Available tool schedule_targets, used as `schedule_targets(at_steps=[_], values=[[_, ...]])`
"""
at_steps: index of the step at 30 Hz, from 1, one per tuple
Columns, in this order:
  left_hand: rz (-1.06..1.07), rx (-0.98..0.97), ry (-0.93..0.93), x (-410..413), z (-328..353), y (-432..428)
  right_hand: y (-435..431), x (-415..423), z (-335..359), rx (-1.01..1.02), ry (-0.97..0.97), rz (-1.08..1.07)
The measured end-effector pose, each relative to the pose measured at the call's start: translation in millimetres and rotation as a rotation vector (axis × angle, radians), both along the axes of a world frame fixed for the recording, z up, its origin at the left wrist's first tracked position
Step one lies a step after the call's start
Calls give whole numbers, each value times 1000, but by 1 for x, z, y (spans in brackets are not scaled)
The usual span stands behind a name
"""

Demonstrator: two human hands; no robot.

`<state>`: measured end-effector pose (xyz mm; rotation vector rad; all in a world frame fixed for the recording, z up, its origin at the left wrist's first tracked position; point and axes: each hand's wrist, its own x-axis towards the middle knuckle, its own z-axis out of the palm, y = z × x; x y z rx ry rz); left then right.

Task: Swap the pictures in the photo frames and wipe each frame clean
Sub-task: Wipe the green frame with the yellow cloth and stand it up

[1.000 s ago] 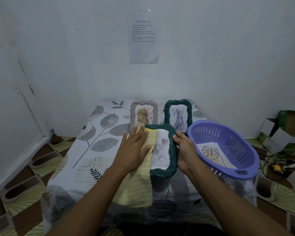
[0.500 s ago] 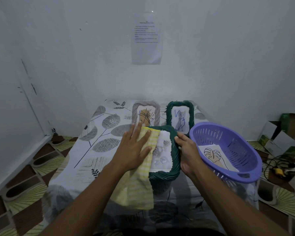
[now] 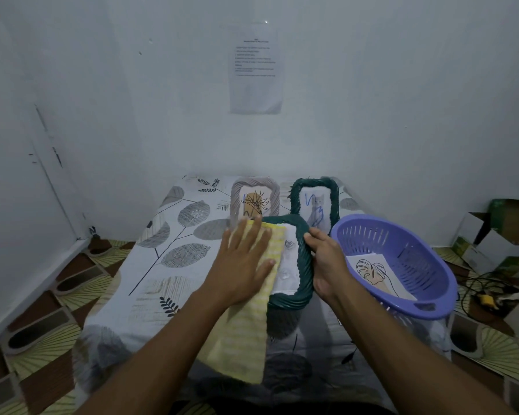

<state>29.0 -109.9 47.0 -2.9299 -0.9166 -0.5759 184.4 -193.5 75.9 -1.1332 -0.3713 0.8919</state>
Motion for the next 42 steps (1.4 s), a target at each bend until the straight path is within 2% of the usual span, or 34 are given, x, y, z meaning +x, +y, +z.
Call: schedule_targets(at_steps=[3, 8, 15, 18, 23, 26, 31, 37, 42], values=[[-120, 76, 22, 3, -6, -17, -1, 5, 3, 19, -4, -2], [-80, 20, -19, 15, -4, -23, -2, 4, -3, 4, 43, -14], [41, -18, -309, 27, -4, -26, -5, 3, -7, 6, 76, 13], [96, -20, -354, 28, -3, -25, -5, -1, -12, -17, 63, 30], [-53, -7, -225, 18, -9, -28, -7, 0, -7, 7, 65, 25], [-49, 4, -164, 15, -16, -24, -8, -1, -8, -5, 57, 28], [55, -41, -193, 7, -11, 4, -11, -5, -9, -3, 36, 44], [-71, -202, -119, -22, -6, 19, -4, 3, 5, 49, 45, -18], [-32, -229, -225, -16, -8, 14, 1, -6, 3, 34, 31, 9]])
